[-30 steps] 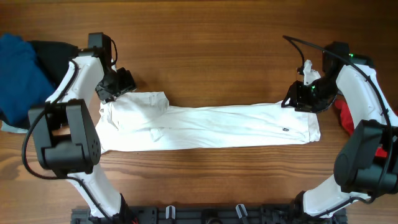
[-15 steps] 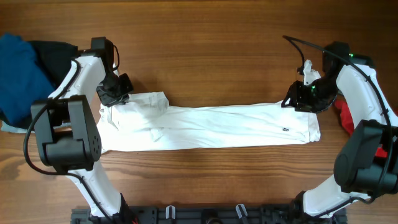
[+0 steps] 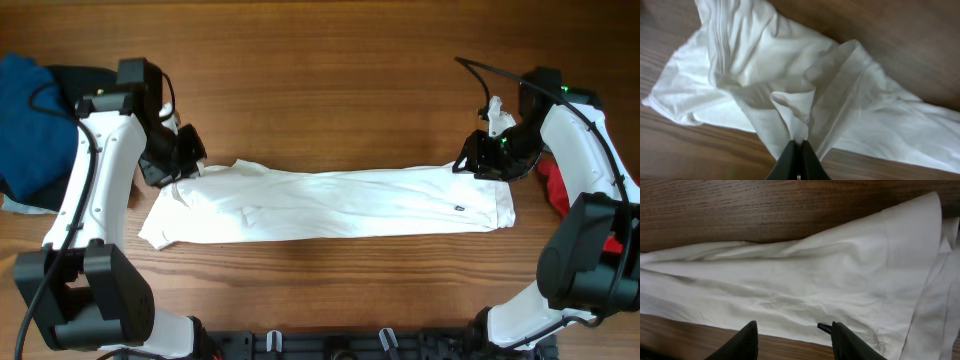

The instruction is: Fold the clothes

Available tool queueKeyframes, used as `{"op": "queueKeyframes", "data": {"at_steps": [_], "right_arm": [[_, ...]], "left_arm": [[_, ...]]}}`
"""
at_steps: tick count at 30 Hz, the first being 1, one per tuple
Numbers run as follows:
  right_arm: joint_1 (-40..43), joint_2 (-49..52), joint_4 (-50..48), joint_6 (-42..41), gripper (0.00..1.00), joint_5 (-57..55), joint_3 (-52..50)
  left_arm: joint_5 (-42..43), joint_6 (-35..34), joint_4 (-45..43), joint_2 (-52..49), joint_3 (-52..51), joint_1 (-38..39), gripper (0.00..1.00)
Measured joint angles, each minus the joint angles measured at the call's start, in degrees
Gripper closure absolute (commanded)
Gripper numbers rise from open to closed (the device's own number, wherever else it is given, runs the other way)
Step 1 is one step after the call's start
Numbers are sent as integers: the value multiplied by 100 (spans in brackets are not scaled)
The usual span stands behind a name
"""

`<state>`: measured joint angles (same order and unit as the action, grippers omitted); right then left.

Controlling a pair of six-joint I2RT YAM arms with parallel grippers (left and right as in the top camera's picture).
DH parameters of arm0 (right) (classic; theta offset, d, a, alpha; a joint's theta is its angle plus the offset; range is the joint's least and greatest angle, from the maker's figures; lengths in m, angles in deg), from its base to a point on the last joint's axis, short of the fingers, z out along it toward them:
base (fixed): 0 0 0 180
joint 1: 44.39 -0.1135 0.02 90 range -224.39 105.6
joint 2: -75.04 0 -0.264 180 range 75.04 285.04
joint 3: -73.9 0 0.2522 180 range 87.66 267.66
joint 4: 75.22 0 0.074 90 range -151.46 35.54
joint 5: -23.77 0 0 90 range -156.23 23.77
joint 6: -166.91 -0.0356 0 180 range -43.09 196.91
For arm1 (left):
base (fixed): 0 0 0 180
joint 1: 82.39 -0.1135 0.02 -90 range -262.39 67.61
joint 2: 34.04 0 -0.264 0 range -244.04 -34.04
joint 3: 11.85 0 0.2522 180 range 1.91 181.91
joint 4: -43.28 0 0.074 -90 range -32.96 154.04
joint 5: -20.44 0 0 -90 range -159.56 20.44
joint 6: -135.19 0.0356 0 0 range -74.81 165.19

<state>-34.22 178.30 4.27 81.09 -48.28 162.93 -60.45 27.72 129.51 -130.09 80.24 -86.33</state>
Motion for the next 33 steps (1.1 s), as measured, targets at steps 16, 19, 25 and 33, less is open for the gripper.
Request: {"op": "queueKeyframes", "data": {"at_steps": [16,19,25,33], "right_arm": [[0,0,0,0,53,-2,0],[0,0,-2,0,53,-2,0],[0,0,0,0,53,-2,0],[0,0,2,0,52,-2,0]], "left_arm": [[-407,-138,990,90,-662,0,96],[-476,-179,1021,472,-673,0,96],[-525,-289,855,938,-673,0,94],[-789,-479,-612,931,-973,0,93]]}}
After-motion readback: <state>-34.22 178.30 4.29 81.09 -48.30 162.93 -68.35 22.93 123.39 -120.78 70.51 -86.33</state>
